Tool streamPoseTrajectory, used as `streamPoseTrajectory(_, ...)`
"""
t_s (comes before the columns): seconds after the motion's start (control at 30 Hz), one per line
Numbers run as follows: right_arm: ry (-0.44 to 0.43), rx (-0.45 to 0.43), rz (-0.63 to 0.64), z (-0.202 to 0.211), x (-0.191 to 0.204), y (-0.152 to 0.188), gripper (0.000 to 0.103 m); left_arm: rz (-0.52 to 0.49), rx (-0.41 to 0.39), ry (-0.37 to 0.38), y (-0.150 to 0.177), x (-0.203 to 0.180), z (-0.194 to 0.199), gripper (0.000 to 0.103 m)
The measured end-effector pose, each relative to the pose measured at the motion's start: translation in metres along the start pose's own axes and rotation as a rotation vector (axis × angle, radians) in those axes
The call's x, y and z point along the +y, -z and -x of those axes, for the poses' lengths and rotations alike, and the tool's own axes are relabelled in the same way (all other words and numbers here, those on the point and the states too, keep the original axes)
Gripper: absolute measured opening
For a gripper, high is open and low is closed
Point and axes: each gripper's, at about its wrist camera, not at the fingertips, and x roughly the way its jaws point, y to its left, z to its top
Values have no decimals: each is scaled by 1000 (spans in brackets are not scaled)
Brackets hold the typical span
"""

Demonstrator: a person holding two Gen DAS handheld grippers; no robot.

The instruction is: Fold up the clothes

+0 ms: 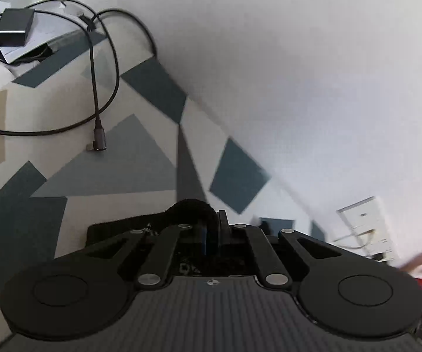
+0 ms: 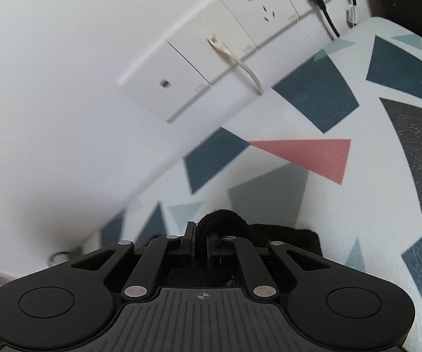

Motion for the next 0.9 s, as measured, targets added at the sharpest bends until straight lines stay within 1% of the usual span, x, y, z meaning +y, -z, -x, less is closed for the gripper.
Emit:
streamPoseTrajectory(0.1,-61,-13,-16,21,5,1,6,-4,-41,19,6,-1,20,6)
streamPoseTrajectory(0.17,-123,-24,-57,28,4,-2,6,-27,-65,10,5,-4,23,6)
streamPoseTrajectory(0.2,-127,-31,-58,27,4,-5,6,-36,-71,6,2,-6,19,6)
streamPoseTrajectory(0.27,-102,-54,-33,18,7,-12,6,-42,-74,-13,-6,-7,2,6)
streamPoseTrajectory(0.33,-66,-59,-8,-3,5,-17,6,-50,-74,-38,-12,-7,-17,7)
streamPoseTrajectory(0.4,3,-57,20,-31,1,-21,6,-77,-57,-93,-14,-5,-47,7)
streamPoseTrajectory(0.43,34,-50,33,-46,-1,-21,6,-112,-31,-123,-13,-5,-63,8)
streamPoseTrajectory(0.5,99,-35,49,-74,-7,-19,6,-188,27,-177,-10,-6,-90,12)
streamPoseTrajectory(0.53,125,-21,64,-87,-8,-17,8,-225,43,-188,-9,-7,-97,13)
streamPoseTrajectory(0.57,150,-9,88,-94,-8,-15,10,-257,37,-177,-9,-10,-96,23)
streamPoseTrajectory(0.6,162,-7,106,-95,-6,-13,20,-289,28,-162,-10,-13,-92,34)
streamPoseTrajectory(0.63,172,-14,127,-94,-4,-12,37,-322,16,-141,-11,-17,-84,65)
streamPoseTrajectory(0.67,175,-43,155,-86,0,-9,49,-362,-11,-132,-12,-22,-75,86)
streamPoseTrajectory(0.7,181,-76,191,-77,5,-7,73,-421,-61,-141,-10,-27,-64,89)
streamPoseTrajectory(0.73,197,-118,250,-68,11,-4,87,-485,-97,-149,-9,-33,-53,91)
streamPoseTrajectory(0.77,210,-152,307,-58,16,-1,90,-545,-106,-155,-9,-38,-45,91)
streamPoseTrajectory(0.8,216,-161,358,-51,19,1,91,-590,-101,-155,-9,-41,-38,91)
streamPoseTrajectory(0.83,221,-161,401,-44,22,2,91,-602,-67,-139,-10,-40,-32,91)
streamPoseTrajectory(0.9,207,-108,408,-34,19,4,91,-572,6,-107,-11,-28,-22,91)
